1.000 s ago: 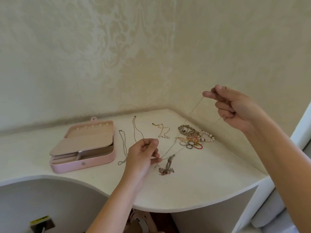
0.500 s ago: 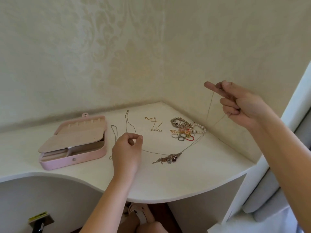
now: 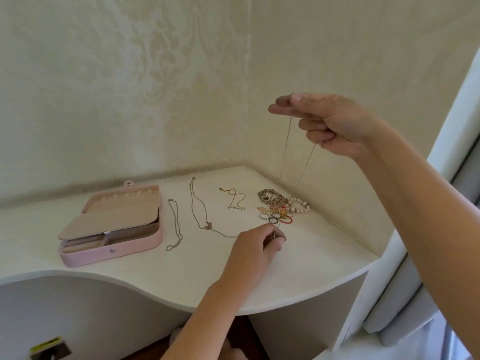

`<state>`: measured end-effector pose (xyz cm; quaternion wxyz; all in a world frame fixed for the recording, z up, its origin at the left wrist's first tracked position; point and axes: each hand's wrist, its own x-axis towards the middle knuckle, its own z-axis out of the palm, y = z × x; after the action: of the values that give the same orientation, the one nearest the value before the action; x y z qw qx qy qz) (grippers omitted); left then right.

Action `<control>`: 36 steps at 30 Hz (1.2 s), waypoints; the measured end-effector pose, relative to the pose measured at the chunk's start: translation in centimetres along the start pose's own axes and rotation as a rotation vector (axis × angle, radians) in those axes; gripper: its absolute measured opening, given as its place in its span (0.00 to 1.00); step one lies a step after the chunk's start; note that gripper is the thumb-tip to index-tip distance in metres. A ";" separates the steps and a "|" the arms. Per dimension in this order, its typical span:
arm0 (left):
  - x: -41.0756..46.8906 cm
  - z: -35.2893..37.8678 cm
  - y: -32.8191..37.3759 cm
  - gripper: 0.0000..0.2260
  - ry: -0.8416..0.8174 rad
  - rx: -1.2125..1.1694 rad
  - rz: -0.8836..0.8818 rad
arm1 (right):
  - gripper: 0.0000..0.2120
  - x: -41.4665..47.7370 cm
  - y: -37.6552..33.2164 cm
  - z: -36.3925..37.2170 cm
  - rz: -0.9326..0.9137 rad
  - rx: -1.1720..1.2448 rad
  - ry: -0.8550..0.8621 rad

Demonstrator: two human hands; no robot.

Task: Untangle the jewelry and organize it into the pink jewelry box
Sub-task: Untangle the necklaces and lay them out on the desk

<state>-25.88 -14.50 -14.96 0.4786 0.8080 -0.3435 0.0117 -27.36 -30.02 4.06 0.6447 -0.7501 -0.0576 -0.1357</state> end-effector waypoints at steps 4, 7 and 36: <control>-0.6 -1.8 -0.2 0.11 0.142 -0.042 0.070 | 0.08 1.3 -1.2 -0.3 0.016 -0.038 0.031; -1.1 -3.6 0.5 0.14 0.297 -0.233 0.042 | 0.08 2.0 -1.0 -0.3 0.068 -0.043 0.052; -1.5 -6.4 -1.0 0.11 0.264 -0.675 -0.067 | 0.08 3.1 1.4 1.5 0.164 -0.011 0.110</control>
<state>-24.50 -8.33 -12.80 0.7585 0.6069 -0.2369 -0.0138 -23.81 -29.05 3.40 0.6517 -0.7472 0.0402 -0.1239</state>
